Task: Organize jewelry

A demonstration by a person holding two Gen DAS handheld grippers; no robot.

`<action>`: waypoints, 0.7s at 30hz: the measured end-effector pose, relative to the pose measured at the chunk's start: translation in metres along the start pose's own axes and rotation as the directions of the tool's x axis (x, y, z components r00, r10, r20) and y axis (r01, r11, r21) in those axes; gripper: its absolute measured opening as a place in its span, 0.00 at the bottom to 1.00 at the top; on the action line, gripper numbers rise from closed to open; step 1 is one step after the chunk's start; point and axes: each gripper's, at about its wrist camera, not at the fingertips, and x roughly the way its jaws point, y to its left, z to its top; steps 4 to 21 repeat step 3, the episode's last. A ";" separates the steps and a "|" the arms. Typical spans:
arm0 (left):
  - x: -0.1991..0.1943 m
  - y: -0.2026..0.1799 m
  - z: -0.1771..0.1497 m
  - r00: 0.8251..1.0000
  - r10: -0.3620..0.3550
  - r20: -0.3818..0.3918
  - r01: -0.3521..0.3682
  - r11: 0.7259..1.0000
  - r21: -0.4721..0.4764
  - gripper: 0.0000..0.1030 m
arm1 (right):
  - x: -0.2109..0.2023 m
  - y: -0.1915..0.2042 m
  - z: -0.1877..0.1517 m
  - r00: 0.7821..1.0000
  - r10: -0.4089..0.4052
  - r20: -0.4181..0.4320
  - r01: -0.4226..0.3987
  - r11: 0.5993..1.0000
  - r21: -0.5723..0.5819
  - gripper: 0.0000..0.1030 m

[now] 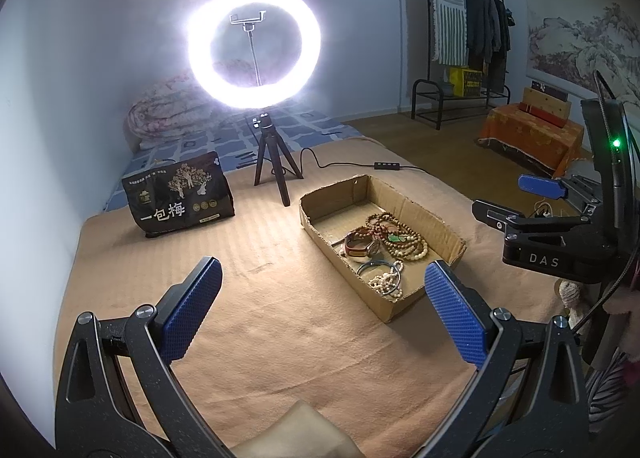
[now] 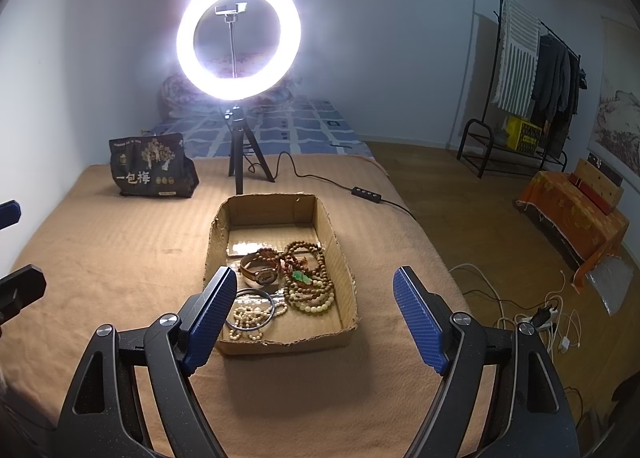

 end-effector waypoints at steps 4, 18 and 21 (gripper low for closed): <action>0.000 0.000 0.000 1.000 0.005 0.004 -0.005 1.000 0.002 1.00 | 0.000 0.000 0.000 1.000 0.000 -0.001 0.000 1.000 0.000 0.78; 0.000 0.000 0.000 1.000 0.005 0.004 -0.005 1.000 0.002 1.00 | 0.000 0.000 0.000 1.000 0.000 -0.001 0.000 1.000 0.000 0.78; 0.000 0.000 0.000 1.000 0.005 0.004 -0.005 1.000 0.002 1.00 | 0.000 0.000 0.000 1.000 0.000 -0.001 0.000 1.000 0.000 0.78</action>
